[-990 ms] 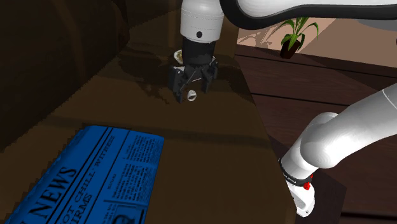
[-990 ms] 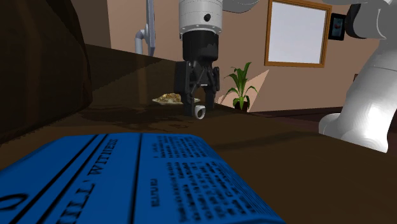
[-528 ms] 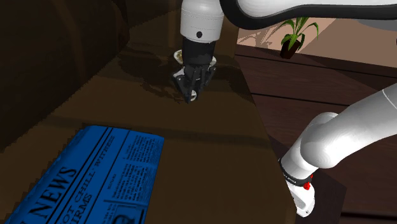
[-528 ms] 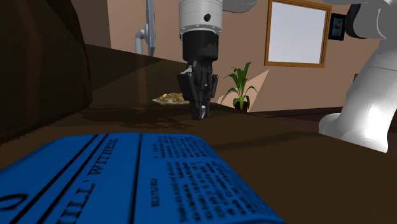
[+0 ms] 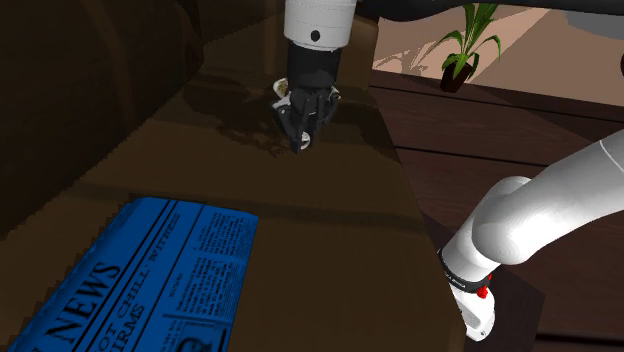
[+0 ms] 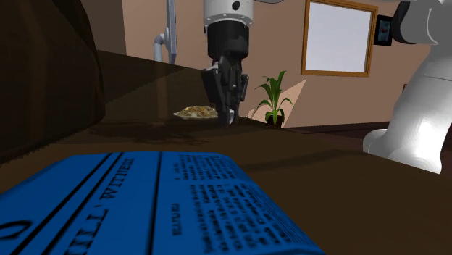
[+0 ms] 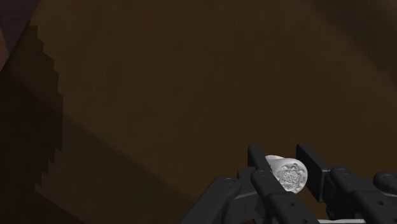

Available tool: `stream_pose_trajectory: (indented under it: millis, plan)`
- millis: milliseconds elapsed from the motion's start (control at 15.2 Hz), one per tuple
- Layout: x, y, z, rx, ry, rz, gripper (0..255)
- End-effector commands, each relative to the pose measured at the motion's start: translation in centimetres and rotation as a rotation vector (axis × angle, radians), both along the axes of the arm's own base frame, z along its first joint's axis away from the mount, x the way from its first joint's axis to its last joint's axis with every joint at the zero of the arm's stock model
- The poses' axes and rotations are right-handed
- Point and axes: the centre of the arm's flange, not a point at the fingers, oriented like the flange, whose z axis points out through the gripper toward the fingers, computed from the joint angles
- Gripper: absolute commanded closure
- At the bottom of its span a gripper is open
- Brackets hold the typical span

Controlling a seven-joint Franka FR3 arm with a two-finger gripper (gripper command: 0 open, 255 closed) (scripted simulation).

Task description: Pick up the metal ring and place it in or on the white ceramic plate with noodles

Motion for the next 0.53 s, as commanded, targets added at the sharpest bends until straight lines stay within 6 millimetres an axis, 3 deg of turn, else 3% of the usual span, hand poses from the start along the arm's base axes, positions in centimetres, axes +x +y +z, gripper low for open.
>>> stream_pose_trajectory:
  millis: [0, 462]
  plan:
    - [0.0, 0.0, 1.1, 0.0, 0.0, 0.0, 255]
    - [0.0, 0.0, 4.8, 0.0, 0.0, 0.0, 255]
